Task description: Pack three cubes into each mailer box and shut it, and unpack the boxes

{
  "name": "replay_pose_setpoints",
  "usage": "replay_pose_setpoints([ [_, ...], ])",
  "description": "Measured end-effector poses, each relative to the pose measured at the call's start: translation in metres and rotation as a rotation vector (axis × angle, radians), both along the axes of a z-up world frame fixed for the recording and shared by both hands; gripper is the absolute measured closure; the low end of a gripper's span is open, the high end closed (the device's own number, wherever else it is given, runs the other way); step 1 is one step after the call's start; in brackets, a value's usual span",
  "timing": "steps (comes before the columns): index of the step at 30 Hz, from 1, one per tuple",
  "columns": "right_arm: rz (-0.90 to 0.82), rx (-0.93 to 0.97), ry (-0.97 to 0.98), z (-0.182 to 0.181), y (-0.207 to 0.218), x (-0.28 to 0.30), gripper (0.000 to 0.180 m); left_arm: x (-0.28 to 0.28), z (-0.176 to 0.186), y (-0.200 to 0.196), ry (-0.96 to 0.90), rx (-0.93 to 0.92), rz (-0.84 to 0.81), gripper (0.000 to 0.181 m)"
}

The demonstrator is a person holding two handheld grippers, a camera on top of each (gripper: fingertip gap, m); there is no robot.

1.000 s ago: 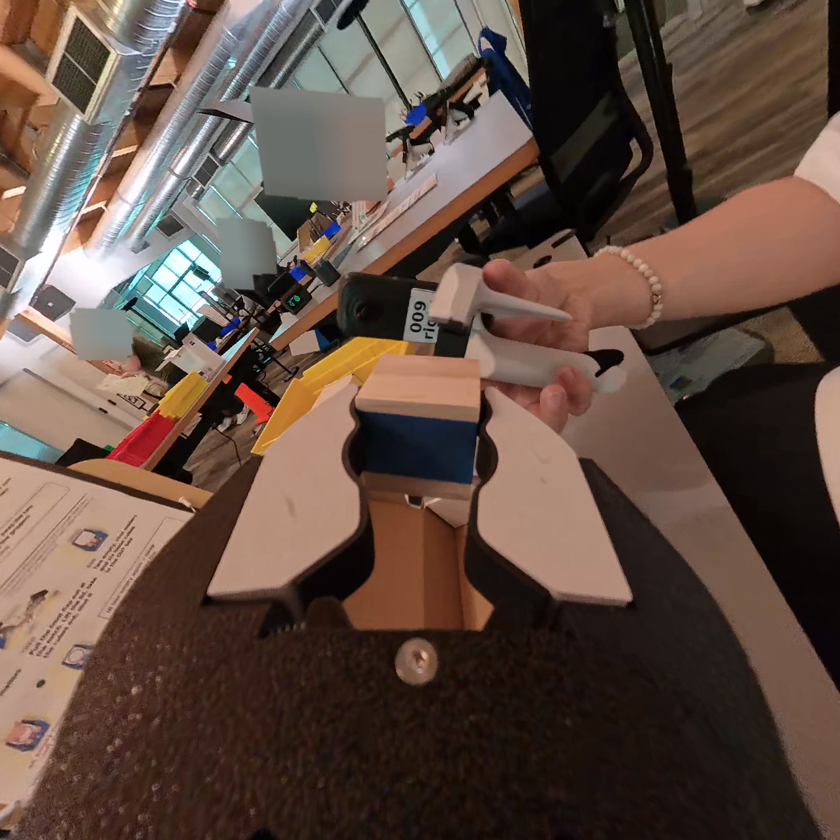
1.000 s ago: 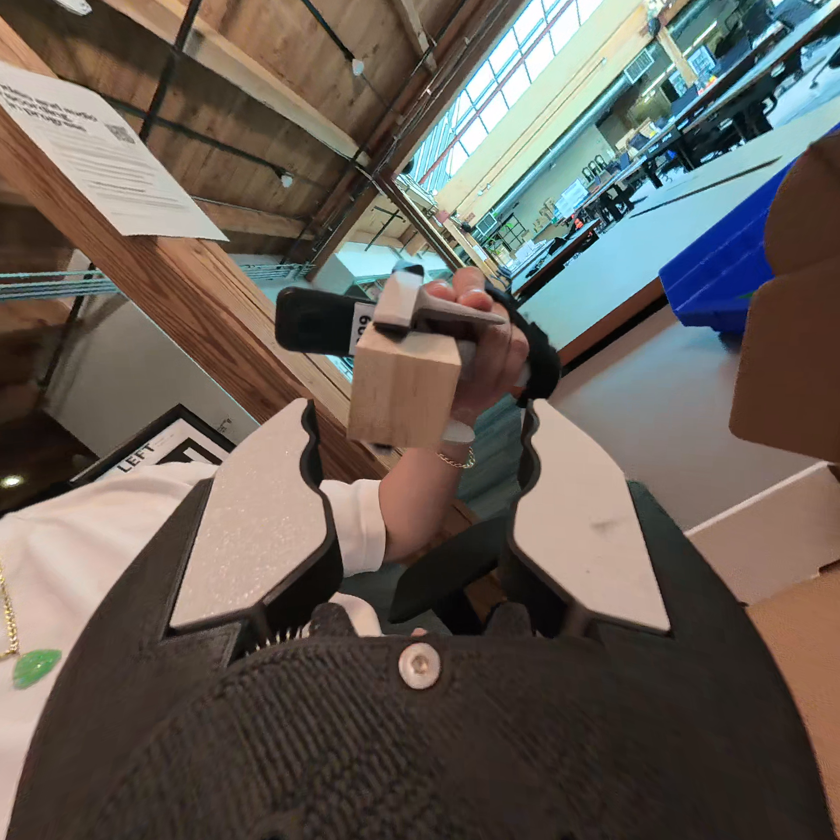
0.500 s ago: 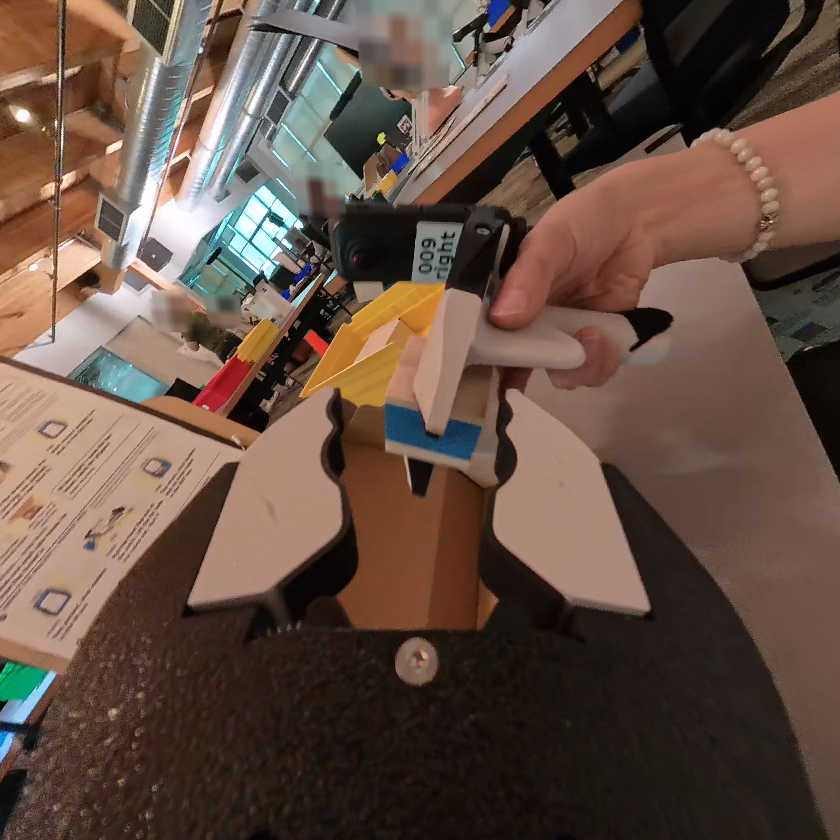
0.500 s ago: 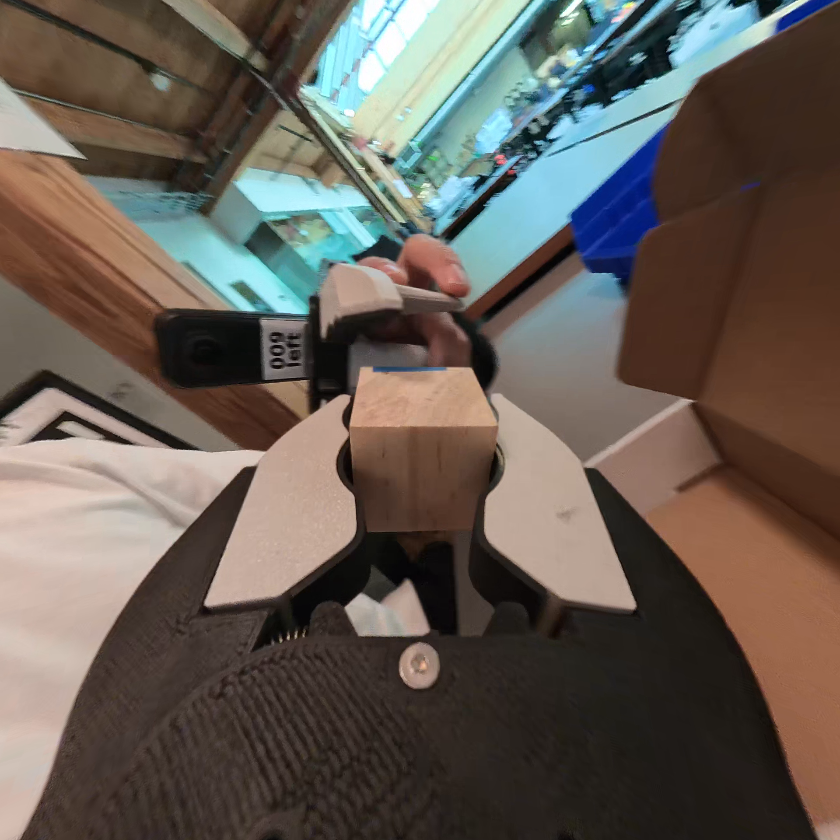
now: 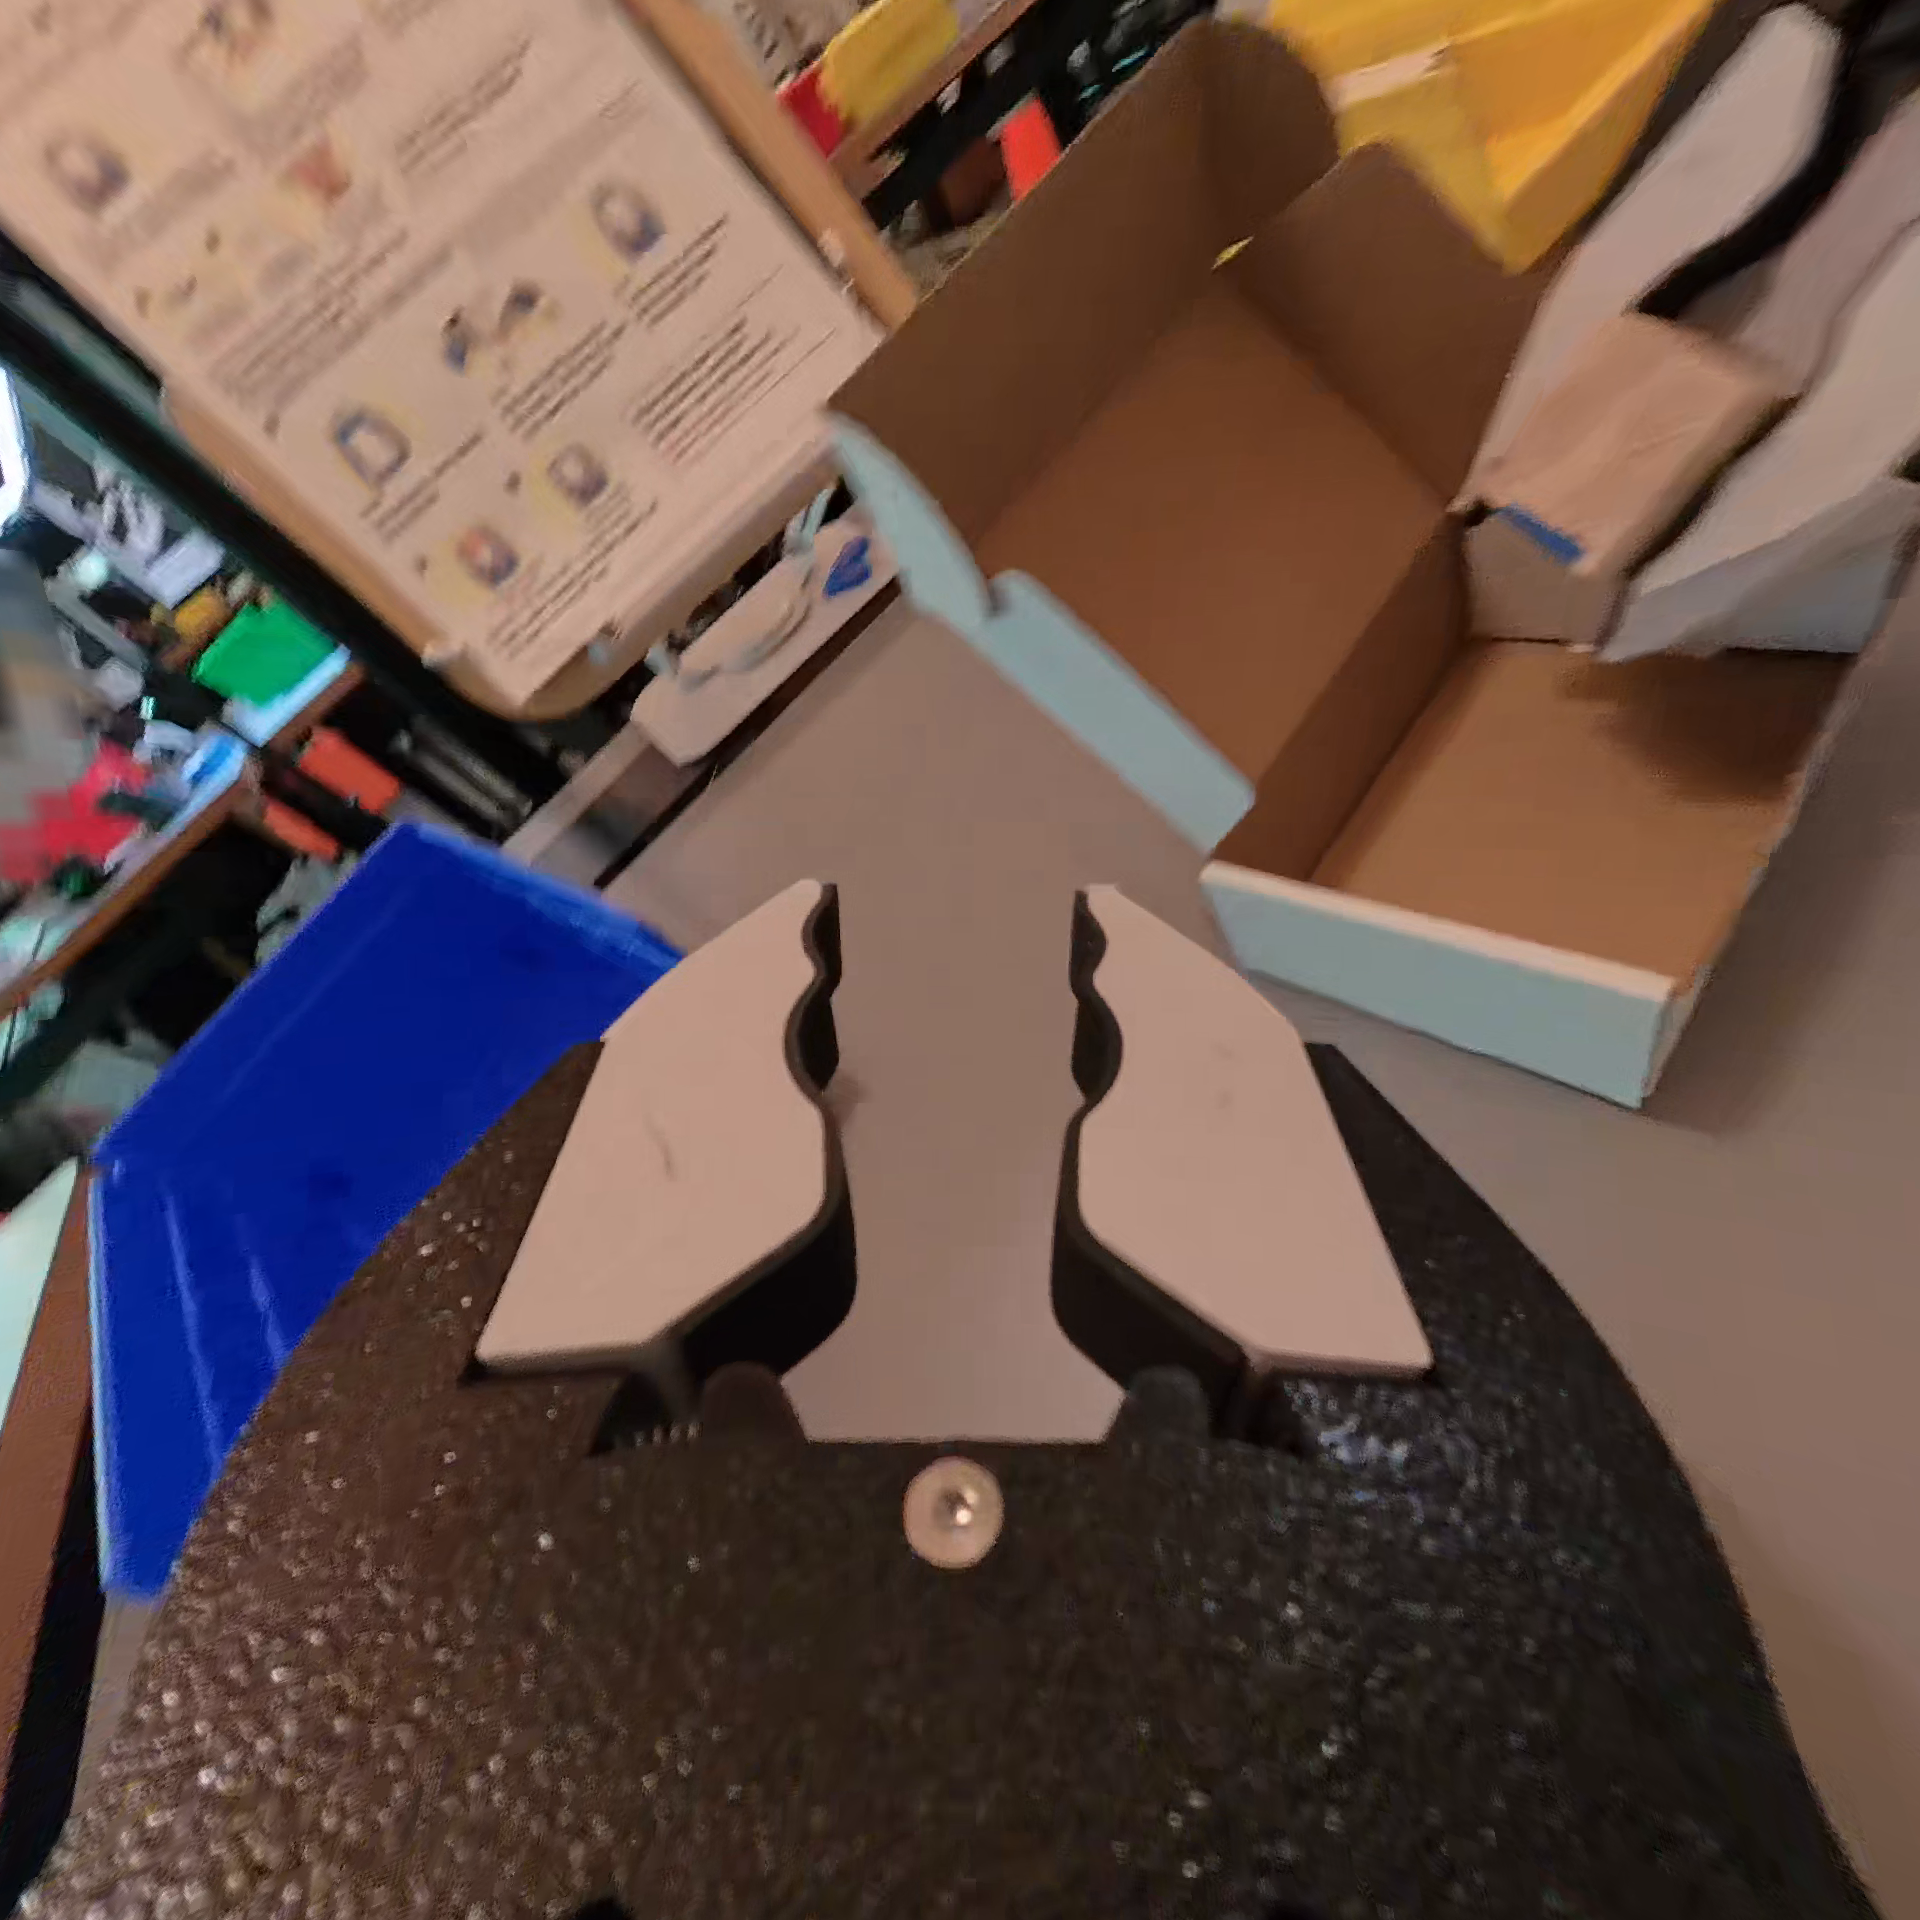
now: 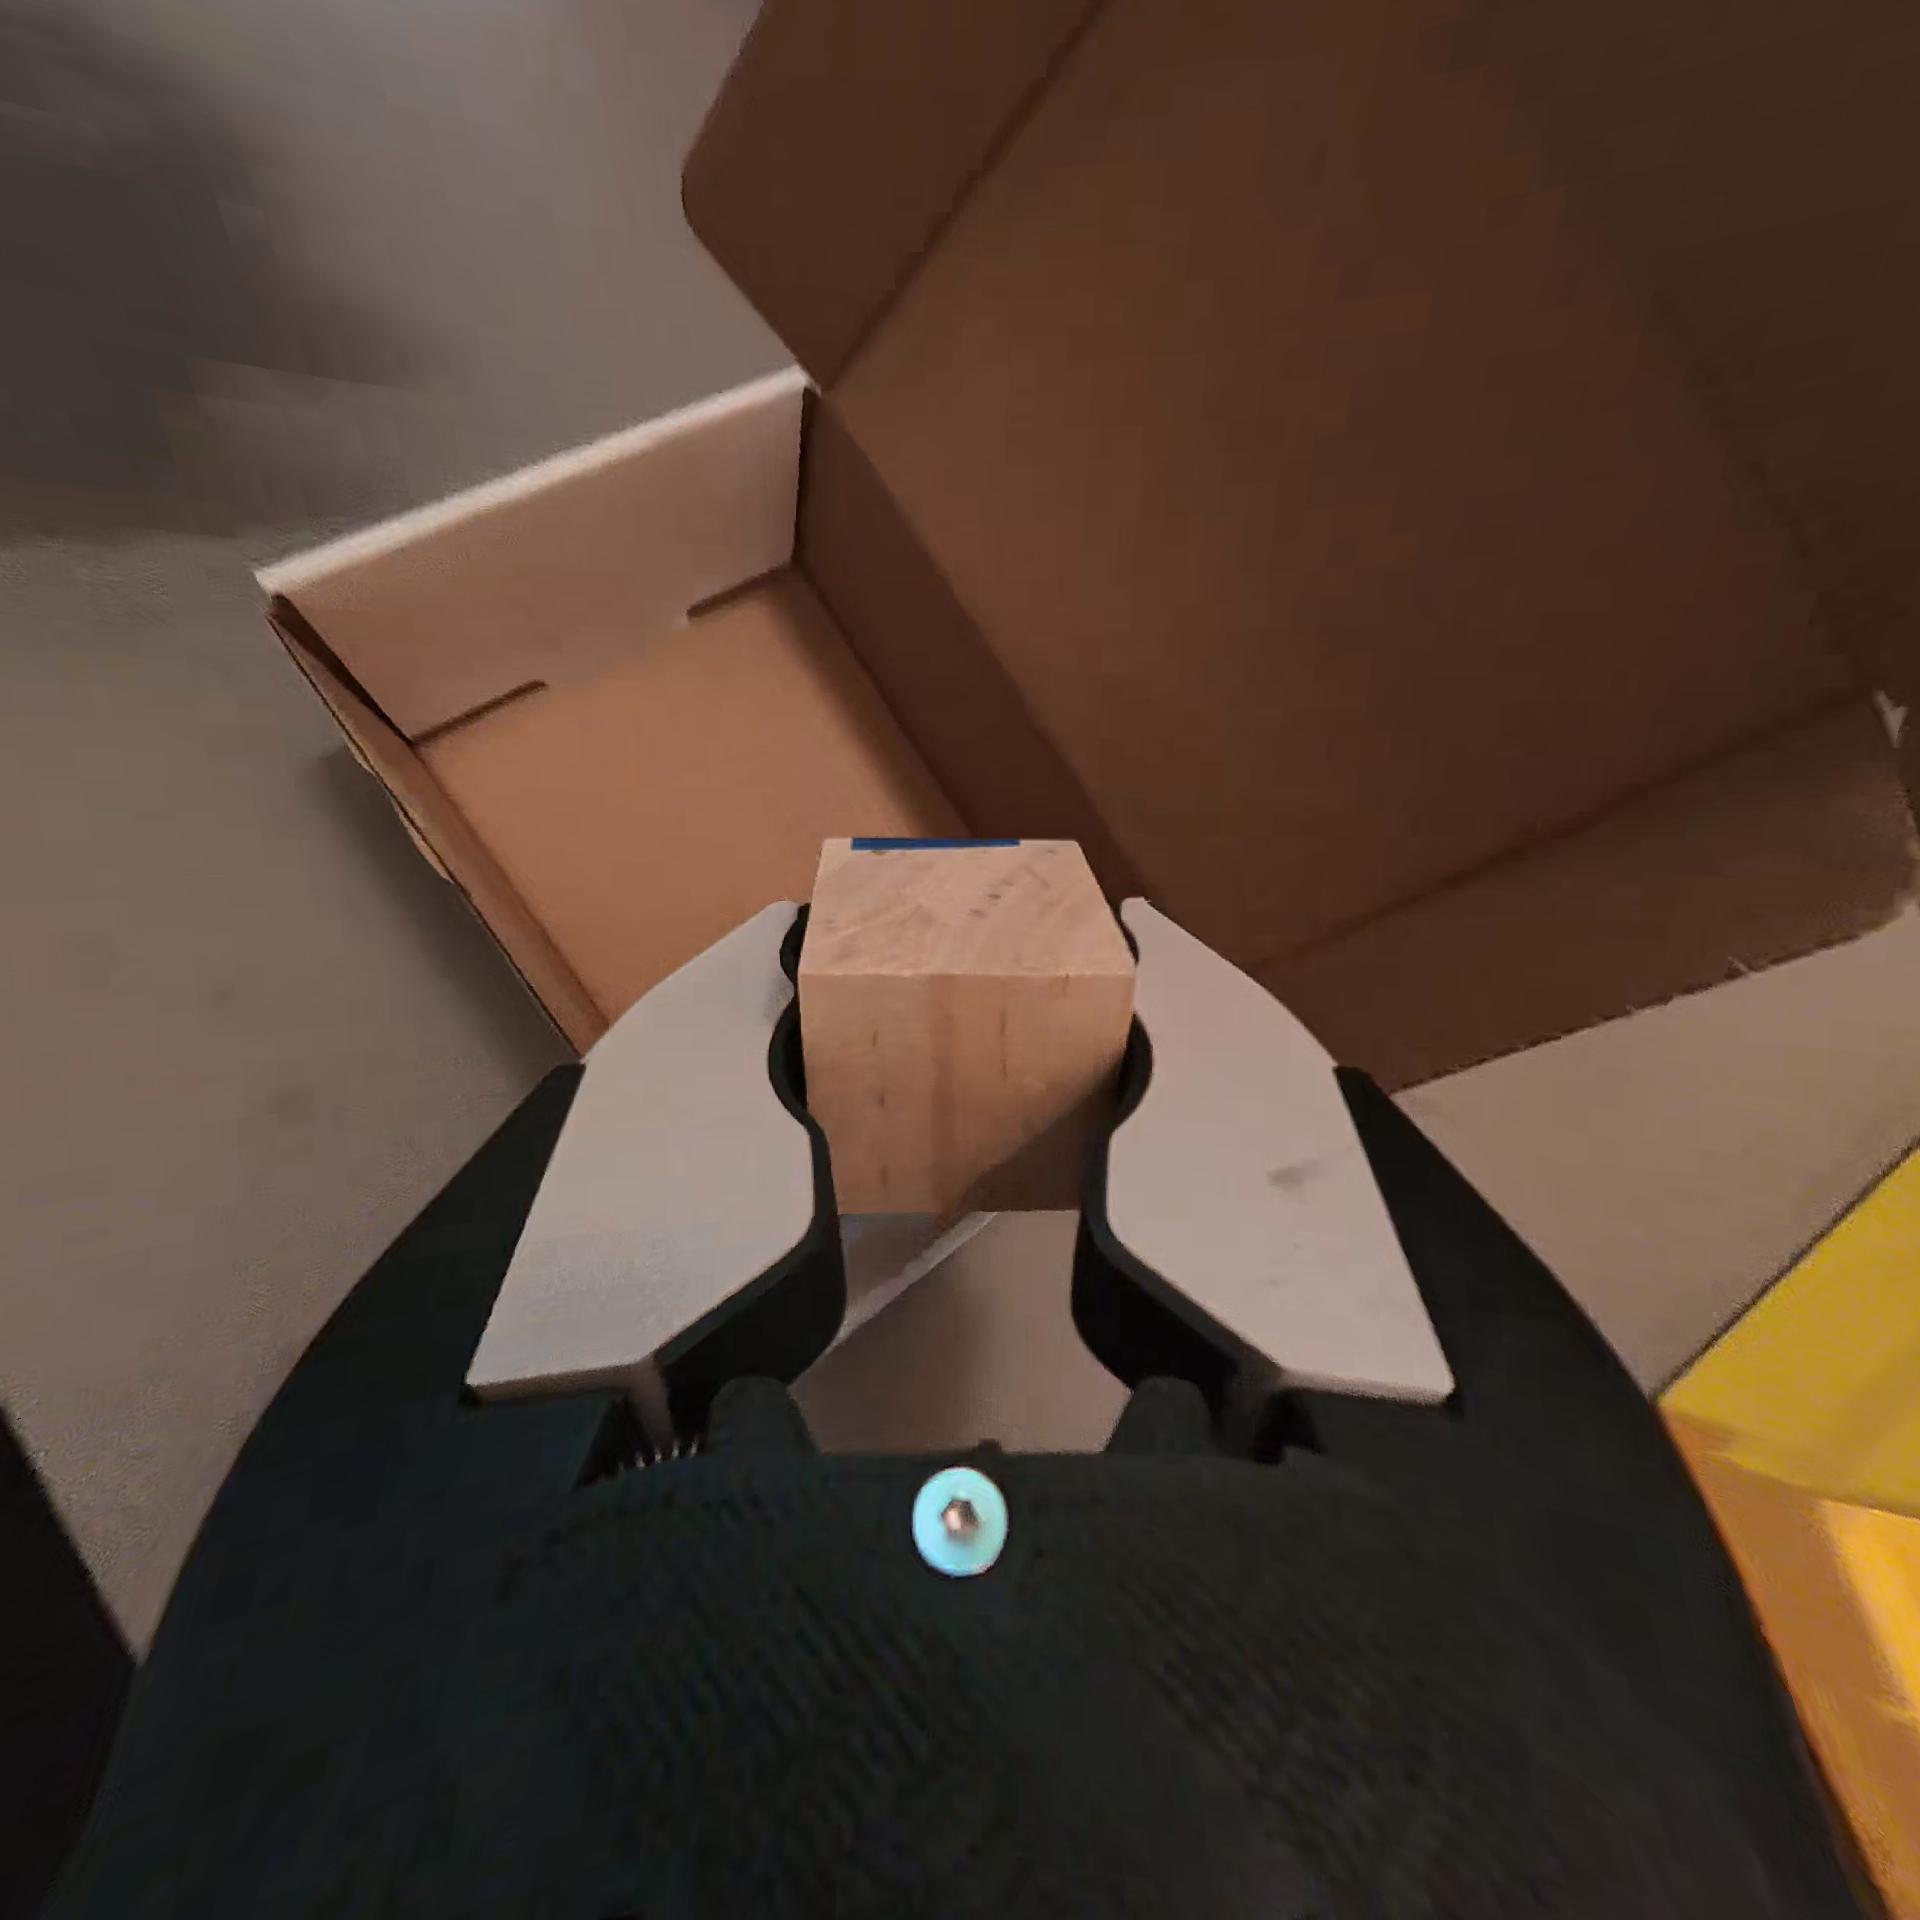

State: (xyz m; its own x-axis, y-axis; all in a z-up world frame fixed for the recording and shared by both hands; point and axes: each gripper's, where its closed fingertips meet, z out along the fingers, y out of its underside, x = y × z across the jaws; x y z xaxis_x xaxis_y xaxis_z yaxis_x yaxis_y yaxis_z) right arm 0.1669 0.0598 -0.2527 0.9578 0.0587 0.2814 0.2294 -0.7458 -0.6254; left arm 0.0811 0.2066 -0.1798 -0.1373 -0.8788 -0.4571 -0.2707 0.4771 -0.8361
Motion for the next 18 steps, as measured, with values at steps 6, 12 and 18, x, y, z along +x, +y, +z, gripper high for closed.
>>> replay_pose_setpoints([
  [6, 0.032, -0.058, -0.065, -0.011, -0.003, 0.001, 0.127, -0.019, 0.009, 0.082, 0.053, -0.183, 0.311, 0.146],
  [12, 0.064, -0.077, -0.082, -0.02, -0.004, -0.003, 0.126, -0.009, 0.015, 0.148, 0.282, -0.258, 0.421, 0.144],
  [18, 0.102, 0.023, -0.03, -0.004, 0.002, -0.014, 0.118, 0.015, -0.018, 0.2, 0.673, -0.397, 0.51, 0.129],
])
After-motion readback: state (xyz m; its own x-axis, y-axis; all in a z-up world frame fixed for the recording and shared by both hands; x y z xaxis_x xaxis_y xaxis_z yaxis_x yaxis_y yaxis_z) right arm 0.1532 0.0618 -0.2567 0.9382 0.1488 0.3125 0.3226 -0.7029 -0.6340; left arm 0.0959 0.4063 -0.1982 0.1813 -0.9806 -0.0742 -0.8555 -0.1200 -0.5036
